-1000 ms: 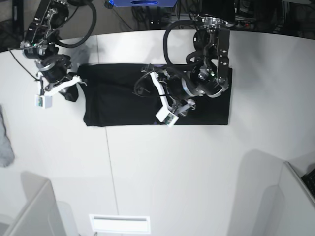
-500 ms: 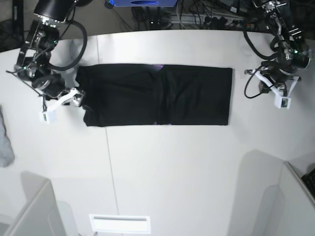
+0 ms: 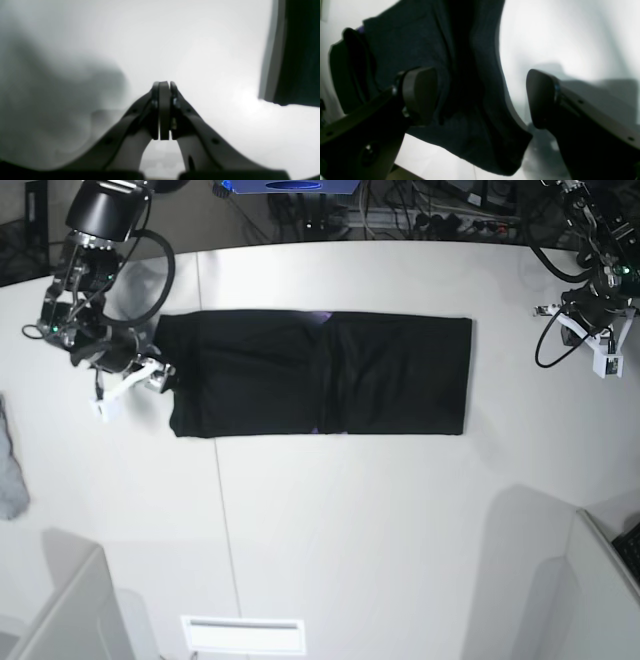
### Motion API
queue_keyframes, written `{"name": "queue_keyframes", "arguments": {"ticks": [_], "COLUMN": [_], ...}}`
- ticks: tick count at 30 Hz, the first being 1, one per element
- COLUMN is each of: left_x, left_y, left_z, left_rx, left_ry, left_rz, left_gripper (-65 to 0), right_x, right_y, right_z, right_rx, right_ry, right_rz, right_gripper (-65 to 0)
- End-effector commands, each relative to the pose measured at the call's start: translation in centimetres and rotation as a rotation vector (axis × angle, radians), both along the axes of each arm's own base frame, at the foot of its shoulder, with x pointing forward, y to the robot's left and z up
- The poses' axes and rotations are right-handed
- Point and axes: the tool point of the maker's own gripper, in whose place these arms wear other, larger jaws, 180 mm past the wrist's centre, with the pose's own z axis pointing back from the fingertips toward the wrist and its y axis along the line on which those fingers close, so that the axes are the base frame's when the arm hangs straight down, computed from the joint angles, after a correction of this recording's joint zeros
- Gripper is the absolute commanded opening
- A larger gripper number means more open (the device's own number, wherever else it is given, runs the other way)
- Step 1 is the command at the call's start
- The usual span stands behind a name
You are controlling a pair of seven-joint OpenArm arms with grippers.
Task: Fold the T-shirt properly
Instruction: 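Lower both grippers onto the two ends of the shortened strip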
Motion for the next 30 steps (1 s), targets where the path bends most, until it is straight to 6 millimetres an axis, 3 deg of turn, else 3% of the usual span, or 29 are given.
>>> {"name": "queue_keyframes", "arguments": {"ticks": [1, 4, 10, 17, 20, 25, 26, 30], "left_x": [0.8, 1.0, 2.1, 3.8, 3.8, 4.1, 4.2, 5.0], "left_y": [0.5, 0.2, -3.6, -7.8, -9.4, -11.1, -11.1, -11.5], "left_z": [1.0, -0.1, -2.4, -5.2, -7.5, -8.4, -8.3, -7.9], "left_rx": [0.018, -0.008, -0.071, -0.159, -0.204, -0.229, -0.229, -0.227], "left_ry": [-0.049, -0.050, -0.005, 0.001, 0.057, 0.082, 0.079, 0.063], "left_rz": [-0.010, -0.010, -0.109, -0.195, -0.222, -0.262, -0.262, -0.276], "left_gripper": [-65.0, -65.0, -65.0, -65.0, -65.0, -65.0, -65.0, -65.0], "right_x": [0.2, -1.1, -1.8, -1.4, -0.9, -0.3, 0.0, 1.6], "right_y": [0.0, 2.0, 4.1, 4.6, 4.4, 4.0, 4.0, 3.7], "right_z": [0.4, -0.6, -1.2, -1.2, -1.8, -2.6, -2.3, -0.6], "right_rx": [-0.008, -0.003, 0.021, 0.030, 0.044, 0.058, 0.055, 0.018], "right_ry": [-0.013, 0.022, 0.040, 0.037, 0.057, 0.082, 0.072, 0.011], "right_rz": [0.019, 0.085, 0.124, 0.123, 0.114, 0.094, 0.095, 0.107], "right_gripper": [-14.6, -14.6, -14.9, -16.2, -29.6, -62.4, -65.0, -65.0]}}
